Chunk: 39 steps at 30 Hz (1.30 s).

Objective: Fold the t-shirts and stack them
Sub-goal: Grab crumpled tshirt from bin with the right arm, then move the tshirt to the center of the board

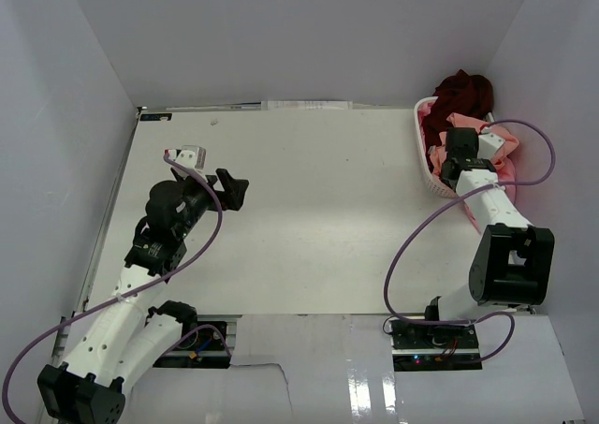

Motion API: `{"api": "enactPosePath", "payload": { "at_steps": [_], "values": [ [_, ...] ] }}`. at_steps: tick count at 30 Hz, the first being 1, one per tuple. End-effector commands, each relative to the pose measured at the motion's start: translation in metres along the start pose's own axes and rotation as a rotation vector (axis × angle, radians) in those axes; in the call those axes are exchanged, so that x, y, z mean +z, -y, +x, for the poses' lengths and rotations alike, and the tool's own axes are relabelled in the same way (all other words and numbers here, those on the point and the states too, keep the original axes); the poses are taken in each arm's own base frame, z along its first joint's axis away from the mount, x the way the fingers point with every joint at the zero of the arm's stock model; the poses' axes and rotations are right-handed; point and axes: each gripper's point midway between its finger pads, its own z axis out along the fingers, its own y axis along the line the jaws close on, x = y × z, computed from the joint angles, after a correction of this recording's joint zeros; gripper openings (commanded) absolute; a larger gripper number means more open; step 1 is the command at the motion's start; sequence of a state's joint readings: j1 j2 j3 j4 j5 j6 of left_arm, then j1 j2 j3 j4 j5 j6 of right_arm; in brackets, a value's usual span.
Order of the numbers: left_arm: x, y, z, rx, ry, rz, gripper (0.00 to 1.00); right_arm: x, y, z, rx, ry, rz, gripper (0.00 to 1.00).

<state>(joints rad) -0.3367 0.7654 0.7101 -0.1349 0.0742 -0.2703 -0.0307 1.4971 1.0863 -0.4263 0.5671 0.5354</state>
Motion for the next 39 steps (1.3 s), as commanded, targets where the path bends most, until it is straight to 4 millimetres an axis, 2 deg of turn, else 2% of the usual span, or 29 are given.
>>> {"api": "enactPosePath", "payload": {
  "at_steps": [1,3,7,10,12,13,14,15,16,17,18,21,22,24,25,27,29,30,31,33,37,38,39],
  "values": [
    [0.0,0.004,-0.006,0.009,0.009,0.02,0.98,-0.009,-0.017,-0.039,0.035,0.097,-0.064,0.1],
    [0.0,0.005,-0.005,0.009,0.006,0.023,0.98,-0.014,-0.02,-0.044,0.033,0.105,-0.087,0.08],
    [0.002,0.006,-0.004,0.01,-0.001,0.028,0.98,-0.031,-0.041,-0.059,0.007,0.115,-0.211,0.08],
    [0.003,0.006,-0.004,0.007,0.0,0.03,0.98,-0.058,-0.064,-0.078,-0.007,0.159,-0.348,0.08],
    [0.004,0.006,-0.002,0.007,-0.007,0.03,0.98,-0.083,-0.081,-0.093,-0.028,0.207,-0.476,0.08],
    [0.004,0.007,-0.002,0.007,-0.008,0.035,0.98,-0.103,-0.102,-0.1,-0.042,0.226,-0.614,0.08],
    [0.005,0.006,-0.002,0.008,-0.012,0.033,0.98,-0.118,-0.11,-0.106,-0.053,0.247,-0.685,0.08],
    [0.005,0.007,-0.001,0.006,-0.013,0.035,0.98,-0.139,-0.121,-0.123,-0.059,0.29,-0.754,0.08],
    [0.005,0.007,-0.002,0.006,-0.013,0.035,0.98,-0.163,-0.138,-0.122,-0.1,0.294,-0.855,0.08],
    [0.005,0.007,-0.001,0.008,-0.015,0.036,0.98,-0.177,-0.147,-0.126,-0.116,0.301,-0.897,0.08],
    [0.006,0.006,0.0,0.004,-0.019,0.035,0.98,-0.21,-0.156,-0.148,-0.128,0.35,-0.985,0.08],
    [0.006,0.006,0.0,0.004,-0.019,0.033,0.98,-0.256,-0.175,-0.163,-0.191,0.355,-1.121,0.08],
    [0.006,0.006,0.0,0.006,-0.019,0.033,0.98,-0.288,-0.182,-0.182,-0.211,0.393,-1.177,0.08],
    [0.008,0.006,0.001,0.005,-0.022,0.033,0.98,-0.33,-0.189,-0.195,-0.247,0.42,-1.277,0.08],
    [0.008,0.006,0.001,0.004,-0.022,0.032,0.98,-0.372,-0.191,-0.218,-0.253,0.505,-1.347,0.08],
    [0.008,0.006,0.002,0.005,-0.026,0.033,0.98,-0.409,-0.187,-0.225,-0.262,0.525,-1.438,0.08],
    [0.008,0.005,0.002,0.007,-0.026,0.031,0.97,-0.454,-0.174,-0.235,-0.242,0.594,-1.559,0.08],
    [0.008,0.005,0.002,0.007,-0.026,0.03,0.97,-0.465,-0.171,-0.233,-0.241,0.609,-1.6,0.08],
    [0.008,0.005,0.001,0.007,-0.024,0.03,0.97,-0.466,-0.164,-0.223,-0.217,0.573,-1.619,0.11],
    [0.008,0.004,0.002,0.007,-0.024,0.025,0.97,-0.47,-0.158,-0.22,-0.2,0.602,-1.636,0.12],
    [0.007,0.004,0.001,0.007,-0.021,0.023,0.97,-0.431,-0.164,-0.184,-0.211,0.455,-1.594,0.11],
    [0.007,0.004,0.001,0.009,-0.02,0.025,0.97,-0.398,-0.175,-0.159,-0.215,0.348,-1.558,0.11],
    [0.007,0.004,0.0,0.009,-0.018,0.024,0.97,-0.382,-0.177,-0.146,-0.212,0.298,-1.536,0.11]
  ]
}}
